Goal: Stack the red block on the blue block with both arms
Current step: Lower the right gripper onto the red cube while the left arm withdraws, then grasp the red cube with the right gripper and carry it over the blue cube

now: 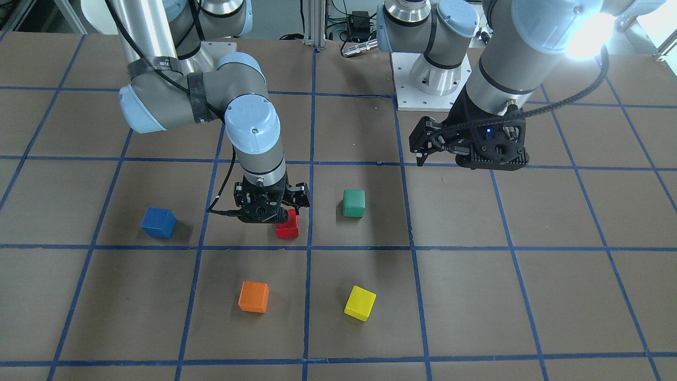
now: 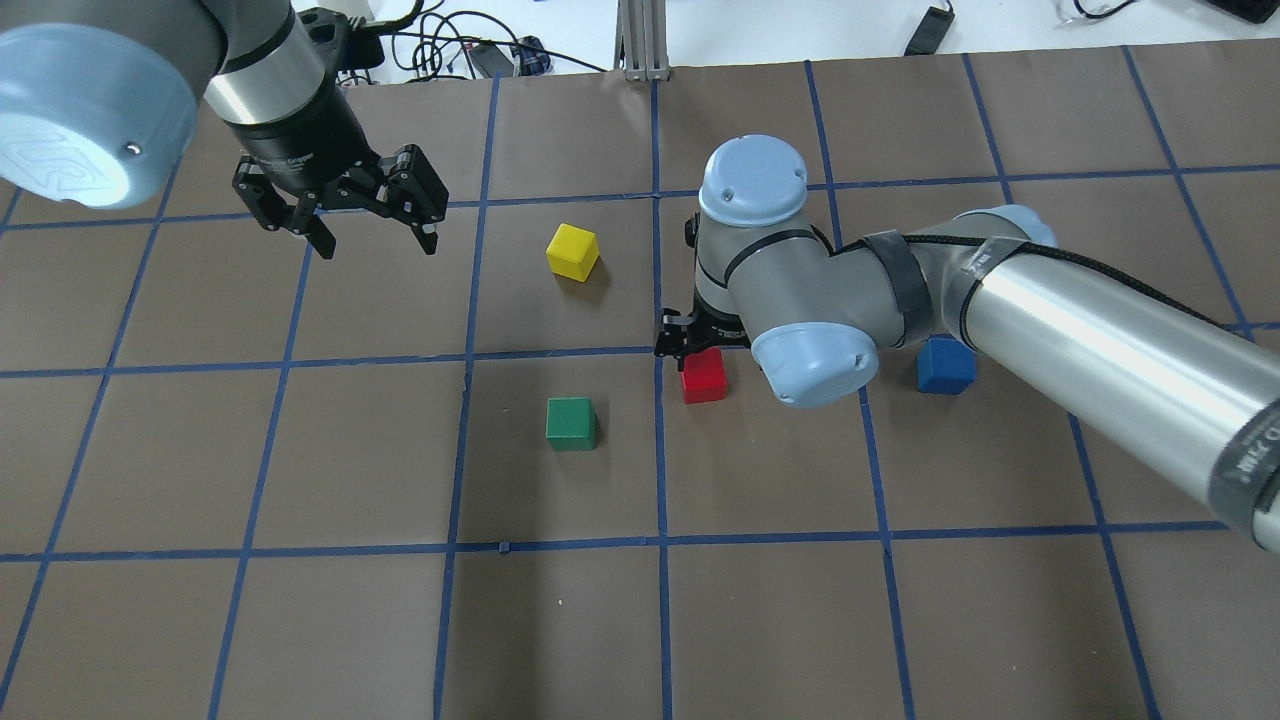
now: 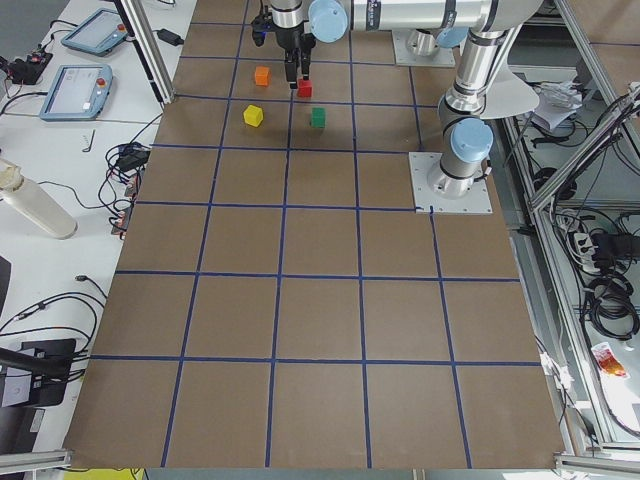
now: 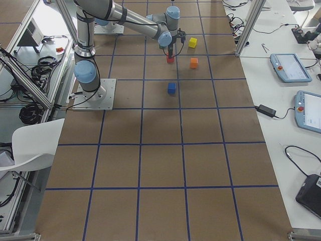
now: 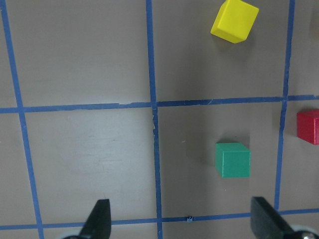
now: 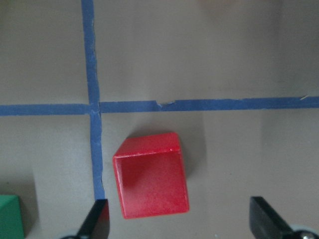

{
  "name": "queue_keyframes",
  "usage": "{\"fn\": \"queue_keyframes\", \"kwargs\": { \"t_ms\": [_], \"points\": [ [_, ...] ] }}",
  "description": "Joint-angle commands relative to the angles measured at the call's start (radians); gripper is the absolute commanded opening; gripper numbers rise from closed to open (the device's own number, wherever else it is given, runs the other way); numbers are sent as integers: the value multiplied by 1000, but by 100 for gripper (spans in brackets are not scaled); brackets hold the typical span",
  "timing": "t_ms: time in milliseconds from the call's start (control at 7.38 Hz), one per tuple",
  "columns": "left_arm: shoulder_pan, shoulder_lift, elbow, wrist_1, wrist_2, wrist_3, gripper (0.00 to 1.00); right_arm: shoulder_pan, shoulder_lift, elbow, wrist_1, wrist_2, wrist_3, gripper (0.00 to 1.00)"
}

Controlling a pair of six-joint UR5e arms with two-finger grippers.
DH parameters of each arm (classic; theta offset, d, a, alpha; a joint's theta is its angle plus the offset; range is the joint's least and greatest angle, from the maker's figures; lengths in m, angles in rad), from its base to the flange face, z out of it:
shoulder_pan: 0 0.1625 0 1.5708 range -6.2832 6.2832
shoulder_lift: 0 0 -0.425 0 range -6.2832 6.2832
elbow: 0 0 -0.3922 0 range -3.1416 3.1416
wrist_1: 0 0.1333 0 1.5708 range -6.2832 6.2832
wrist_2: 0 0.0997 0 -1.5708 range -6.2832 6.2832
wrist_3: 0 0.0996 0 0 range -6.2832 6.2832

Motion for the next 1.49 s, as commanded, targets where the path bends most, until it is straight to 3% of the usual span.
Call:
{"fn": "queue_keyframes", "kwargs": {
  "t_ms": [0, 136, 271, 407, 542, 678, 814, 1356],
  "points": [
    [0, 26, -56, 10, 2, 6, 100, 30, 56, -1, -67, -1, 22, 99],
    [0, 35, -74, 41, 2, 6, 100, 30, 59, -3, -67, -1, 19, 98],
    [0, 35, -79, 44, 5, 6, 100, 30, 62, -3, -69, -9, 7, 90],
    [2, 38, -79, 46, 0, 12, 100, 30, 68, -4, -70, -3, 4, 68],
    [2, 38, -79, 44, 0, 12, 100, 30, 74, -4, -70, -9, 1, 38],
    [2, 41, -79, 46, 0, 12, 100, 30, 73, -6, -72, -13, -1, 16],
    [2, 43, -77, 46, 0, 12, 100, 28, 68, -15, -67, -18, -22, 5],
    [14, 27, -10, 52, 11, 11, 100, -69, -54, -32, 52, -46, -90, 6]
  ]
}}
